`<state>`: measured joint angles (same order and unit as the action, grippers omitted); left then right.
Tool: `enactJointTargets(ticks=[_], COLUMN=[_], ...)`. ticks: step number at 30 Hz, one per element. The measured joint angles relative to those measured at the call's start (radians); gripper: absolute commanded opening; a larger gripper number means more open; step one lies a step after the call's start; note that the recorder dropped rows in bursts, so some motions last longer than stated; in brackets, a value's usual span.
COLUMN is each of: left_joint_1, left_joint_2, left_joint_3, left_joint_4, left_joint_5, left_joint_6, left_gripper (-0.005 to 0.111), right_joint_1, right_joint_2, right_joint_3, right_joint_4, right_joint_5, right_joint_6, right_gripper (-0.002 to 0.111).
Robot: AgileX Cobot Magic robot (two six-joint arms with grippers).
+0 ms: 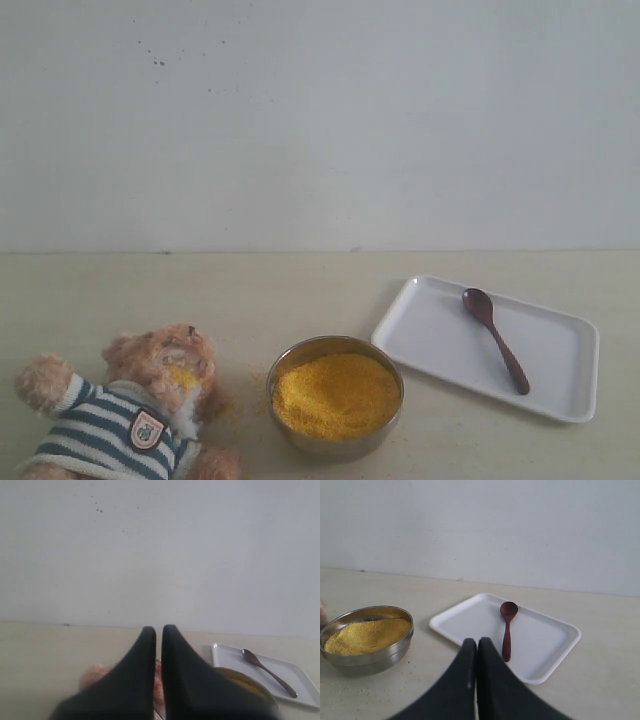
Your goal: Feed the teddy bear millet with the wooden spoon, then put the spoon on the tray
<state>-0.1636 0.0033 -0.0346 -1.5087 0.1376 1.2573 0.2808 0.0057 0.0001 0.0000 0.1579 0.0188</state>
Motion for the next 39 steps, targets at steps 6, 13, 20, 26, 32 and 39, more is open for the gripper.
enactJointTargets(ticks=[6, 13, 20, 26, 32, 39], left_joint_1=[0.0, 0.0, 0.0, 0.0, 0.0, 0.0], left_joint_2=[0.0, 0.0, 0.0, 0.0, 0.0, 0.0], left_joint_3=[0.008, 0.008, 0.008, 0.008, 0.025, 0.031], left_joint_4=[0.0, -0.002, 0.017, 0.608, 0.993, 1.231], left_joint_5=[0.0, 0.0, -0.014, -0.042, -0.045, -0.1], left_joint_6=[0.0, 0.0, -0.022, -0.641, -1.012, -1.237], left_gripper=[0.004, 0.004, 0.004, 0.004, 0.004, 0.004], right_joint_1=[0.0, 0.0, 0.0, 0.0, 0.0, 0.0], right_joint_2=[0.0, 0.0, 0.0, 0.0, 0.0, 0.0], right_joint_3=[0.0, 0.0, 0.0, 0.0, 0.0, 0.0], right_joint_4=[0.0, 0.0, 0.0, 0.0, 0.0, 0.0], right_joint_5=[0.0, 0.0, 0.0, 0.0, 0.0, 0.0], right_joint_6=[0.0, 0.0, 0.0, 0.0, 0.0, 0.0], right_gripper=[0.0, 0.0, 0.0, 0.0, 0.0, 0.0])
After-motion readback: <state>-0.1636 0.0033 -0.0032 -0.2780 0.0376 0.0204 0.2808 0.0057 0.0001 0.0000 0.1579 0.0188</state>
